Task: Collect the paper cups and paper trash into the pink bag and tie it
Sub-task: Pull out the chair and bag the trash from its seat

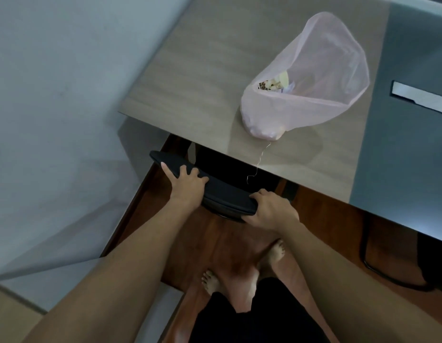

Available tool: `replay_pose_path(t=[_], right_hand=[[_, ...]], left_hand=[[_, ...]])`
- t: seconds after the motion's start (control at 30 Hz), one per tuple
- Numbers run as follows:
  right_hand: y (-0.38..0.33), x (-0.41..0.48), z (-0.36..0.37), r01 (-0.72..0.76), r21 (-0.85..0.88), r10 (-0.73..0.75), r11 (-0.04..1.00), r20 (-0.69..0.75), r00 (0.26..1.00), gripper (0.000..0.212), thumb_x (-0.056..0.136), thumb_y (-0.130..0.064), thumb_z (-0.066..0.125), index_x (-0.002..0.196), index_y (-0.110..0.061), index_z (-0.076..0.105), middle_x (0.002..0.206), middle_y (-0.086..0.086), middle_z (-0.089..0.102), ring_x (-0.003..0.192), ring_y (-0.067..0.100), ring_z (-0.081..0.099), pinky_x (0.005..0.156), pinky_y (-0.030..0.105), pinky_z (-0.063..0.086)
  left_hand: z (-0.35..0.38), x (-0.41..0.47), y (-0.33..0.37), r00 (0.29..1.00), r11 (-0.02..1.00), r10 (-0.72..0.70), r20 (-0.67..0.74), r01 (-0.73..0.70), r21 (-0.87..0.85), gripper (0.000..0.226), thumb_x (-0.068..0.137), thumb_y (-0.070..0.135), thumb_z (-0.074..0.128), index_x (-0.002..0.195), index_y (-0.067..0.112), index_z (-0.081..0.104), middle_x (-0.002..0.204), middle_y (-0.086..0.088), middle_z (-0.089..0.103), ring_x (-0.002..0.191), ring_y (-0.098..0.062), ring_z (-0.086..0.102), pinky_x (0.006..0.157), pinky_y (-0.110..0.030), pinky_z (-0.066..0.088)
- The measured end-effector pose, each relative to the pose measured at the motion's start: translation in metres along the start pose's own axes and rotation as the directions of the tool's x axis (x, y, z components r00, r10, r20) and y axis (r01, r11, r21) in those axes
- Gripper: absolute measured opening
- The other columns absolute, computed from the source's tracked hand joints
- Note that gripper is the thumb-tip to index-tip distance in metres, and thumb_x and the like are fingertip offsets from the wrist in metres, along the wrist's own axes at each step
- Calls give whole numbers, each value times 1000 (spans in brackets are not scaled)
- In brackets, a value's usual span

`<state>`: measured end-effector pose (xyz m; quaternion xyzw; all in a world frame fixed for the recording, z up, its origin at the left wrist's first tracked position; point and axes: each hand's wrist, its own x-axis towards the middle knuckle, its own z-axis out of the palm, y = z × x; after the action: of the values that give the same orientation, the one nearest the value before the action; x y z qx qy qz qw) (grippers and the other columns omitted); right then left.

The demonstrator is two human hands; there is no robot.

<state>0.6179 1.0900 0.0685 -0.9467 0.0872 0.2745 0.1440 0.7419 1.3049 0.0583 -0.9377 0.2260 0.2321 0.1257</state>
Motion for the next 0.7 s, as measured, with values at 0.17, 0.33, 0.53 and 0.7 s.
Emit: replay_pose_path(t=[0.17, 0.33, 0.53, 0.7], right_hand=[[15, 26, -24, 5, 8, -5, 1000, -1, 1000, 88, 79, -83, 54, 150, -31, 61, 136, -5, 60, 122, 25, 65, 95, 49, 58], [29, 48, -44, -6, 14, 6, 1000, -16, 1000, 92, 72, -82, 49, 147, -30, 64, 133, -6, 62, 119, 24, 66, 97, 47, 58], [34, 62, -42, 45, 37, -44, 998, -33, 999, 83, 83, -79, 60, 147, -26, 64, 132, -3, 63, 118, 27, 66, 95, 46, 59], [40, 63, -38, 60, 39, -57, 997, -67, 996, 81, 84, -81, 56, 141, -25, 67, 125, -3, 63, 112, 26, 68, 87, 43, 59]], left_hand=[[-10, 33, 6, 1000, 999, 7, -30, -8, -36, 63, 99, 15, 67, 153, 45, 51, 153, -2, 46, 153, -41, 25, 106, -94, -13], [-20, 61, 10, 997, 991, 11, -70, -20, -130, 49, 94, 11, 69, 134, 38, 57, 138, 2, 53, 145, -36, 33, 106, -93, -14], [-24, 71, 4, 997, 990, 9, -83, -20, -138, 52, 93, 6, 68, 131, 40, 55, 140, 4, 53, 146, -33, 34, 108, -91, -13], [-28, 67, 5, 998, 989, 9, -67, -18, -149, 50, 95, 9, 66, 132, 41, 54, 142, 6, 51, 147, -30, 32, 110, -90, -12]])
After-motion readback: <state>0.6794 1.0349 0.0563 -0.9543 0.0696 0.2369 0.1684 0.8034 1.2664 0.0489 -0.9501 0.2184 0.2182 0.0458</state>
